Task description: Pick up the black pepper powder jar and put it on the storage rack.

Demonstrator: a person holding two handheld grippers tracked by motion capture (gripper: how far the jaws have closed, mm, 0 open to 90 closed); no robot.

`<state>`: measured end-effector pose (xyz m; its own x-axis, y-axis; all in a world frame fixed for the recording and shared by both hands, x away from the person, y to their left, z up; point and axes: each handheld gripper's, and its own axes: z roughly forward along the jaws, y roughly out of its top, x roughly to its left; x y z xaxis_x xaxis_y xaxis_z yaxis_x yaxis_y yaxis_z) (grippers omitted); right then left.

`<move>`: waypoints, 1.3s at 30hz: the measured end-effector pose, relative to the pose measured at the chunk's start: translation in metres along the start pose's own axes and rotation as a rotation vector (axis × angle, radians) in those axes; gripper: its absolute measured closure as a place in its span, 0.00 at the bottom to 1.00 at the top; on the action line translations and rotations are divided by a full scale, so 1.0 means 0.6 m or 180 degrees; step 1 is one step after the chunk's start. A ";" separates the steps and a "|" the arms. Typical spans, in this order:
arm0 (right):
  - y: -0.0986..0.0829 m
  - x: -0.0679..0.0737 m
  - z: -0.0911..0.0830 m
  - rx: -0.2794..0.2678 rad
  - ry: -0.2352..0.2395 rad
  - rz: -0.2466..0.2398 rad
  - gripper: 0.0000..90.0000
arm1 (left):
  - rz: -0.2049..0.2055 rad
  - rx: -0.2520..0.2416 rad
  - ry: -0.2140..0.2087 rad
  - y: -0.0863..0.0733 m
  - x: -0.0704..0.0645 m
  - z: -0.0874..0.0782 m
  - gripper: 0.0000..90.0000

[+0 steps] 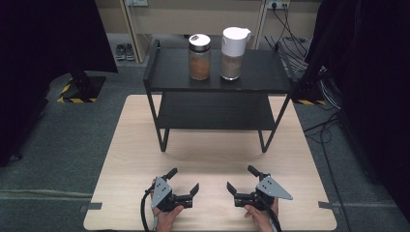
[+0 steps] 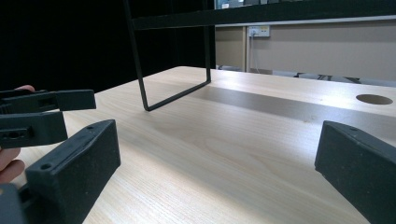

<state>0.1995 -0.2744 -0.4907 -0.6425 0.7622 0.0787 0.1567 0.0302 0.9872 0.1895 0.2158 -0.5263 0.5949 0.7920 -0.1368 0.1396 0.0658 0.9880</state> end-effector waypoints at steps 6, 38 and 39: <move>-0.003 0.000 0.001 0.0010 0.0010 0.0013 0.00 | -0.0004 0.0004 0.0000 0.000 0.000 0.000 0.01; -0.006 -0.004 -0.002 -0.0010 0.0010 0.0063 0.00 | -0.0009 -0.0012 -0.0001 -0.001 0.001 -0.001 0.01; -0.006 -0.004 -0.002 -0.0010 0.0008 0.0065 0.00 | -0.0009 -0.0013 0.0000 -0.001 0.001 -0.001 0.01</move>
<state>0.1995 -0.2771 -0.4943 -0.6411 0.7610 0.0992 0.1674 0.0125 0.9858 0.1893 0.2163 -0.5270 0.5946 0.7918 -0.1395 0.1380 0.0704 0.9879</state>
